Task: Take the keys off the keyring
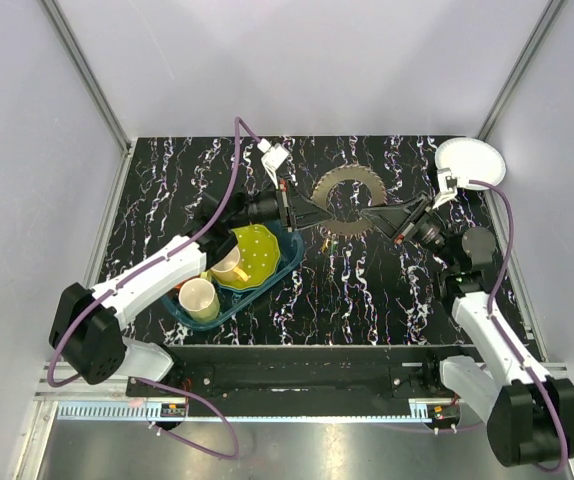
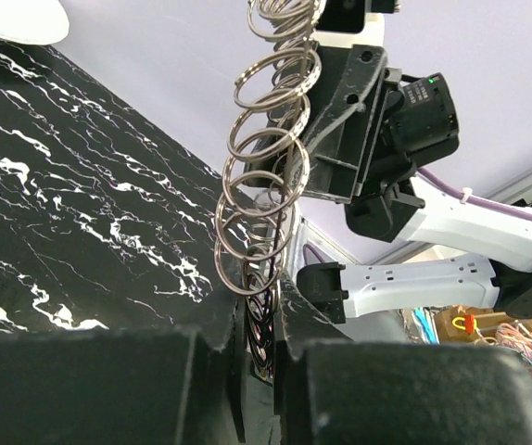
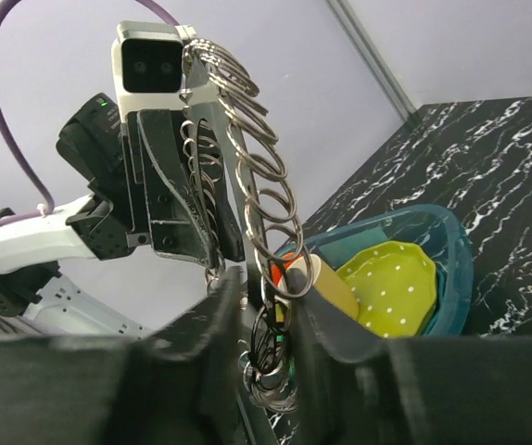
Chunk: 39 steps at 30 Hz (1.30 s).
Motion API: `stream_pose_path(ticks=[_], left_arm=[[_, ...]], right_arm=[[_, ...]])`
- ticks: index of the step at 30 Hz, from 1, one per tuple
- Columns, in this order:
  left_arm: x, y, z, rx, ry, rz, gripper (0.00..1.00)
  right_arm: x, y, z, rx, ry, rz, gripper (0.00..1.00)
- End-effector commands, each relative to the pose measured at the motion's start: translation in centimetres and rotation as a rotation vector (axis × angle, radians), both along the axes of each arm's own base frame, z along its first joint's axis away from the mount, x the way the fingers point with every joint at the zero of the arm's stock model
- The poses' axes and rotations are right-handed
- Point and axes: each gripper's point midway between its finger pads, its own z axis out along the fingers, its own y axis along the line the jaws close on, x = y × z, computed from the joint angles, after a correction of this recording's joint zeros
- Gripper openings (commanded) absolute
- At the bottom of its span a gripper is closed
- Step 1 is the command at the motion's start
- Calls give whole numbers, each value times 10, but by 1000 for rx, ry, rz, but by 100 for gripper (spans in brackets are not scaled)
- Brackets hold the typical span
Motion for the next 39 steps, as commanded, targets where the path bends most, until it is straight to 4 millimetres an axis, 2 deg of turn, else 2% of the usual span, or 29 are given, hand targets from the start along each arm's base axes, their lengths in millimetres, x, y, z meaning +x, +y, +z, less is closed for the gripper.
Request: stream_pose_path(ticks=[1, 2, 3, 4, 8, 9, 11, 15, 18, 19, 21, 22, 23, 24, 27, 34, 39], left_arm=[[-2, 3, 41, -86, -73, 26, 0], [-2, 4, 45, -93, -76, 33, 0], [0, 5, 47, -95, -72, 46, 0], [0, 6, 49, -96, -71, 48, 0], [3, 4, 50, -78, -37, 57, 0], [6, 5, 54, -83, -39, 73, 0], [8, 7, 55, -78, -39, 103, 0], [24, 15, 55, -45, -58, 209, 0], [30, 17, 57, -38, -57, 248, 0], [30, 19, 60, -47, -58, 257, 0], [33, 22, 66, -65, -57, 291, 0], [33, 24, 70, -75, -64, 300, 0], [33, 26, 73, -82, -67, 309, 0], [36, 28, 75, -87, -64, 333, 0], [40, 36, 78, -92, -54, 389, 0], [31, 50, 93, -139, -61, 423, 0], [26, 50, 96, -152, -32, 407, 0]], right_arm=[[1, -8, 11, -101, -59, -105, 38], [-3, -10, 15, -105, -75, -118, 43], [-2, -11, 10, -112, -43, -127, 48], [-3, -12, 9, -113, -33, -134, 57], [-15, -12, -5, -105, -4, -122, 67], [-16, -13, -14, -108, 8, -125, 68], [-22, -14, -13, -105, -24, -131, 70], [-27, -10, -8, -109, -60, -112, 72], [-28, 0, -12, -128, -78, -90, 73], [-21, 1, -17, -148, -86, -113, 72], [-21, 15, -27, -175, -86, -84, 72], [-11, 20, -36, -211, -76, -101, 72], [-10, 26, -44, -237, -55, -87, 71], [-13, 37, -40, -251, -71, -61, 70], [-6, 48, -42, -290, -107, -138, 71], [8, 60, -43, -321, -193, -229, 72], [20, 62, -38, -316, -218, -287, 70]])
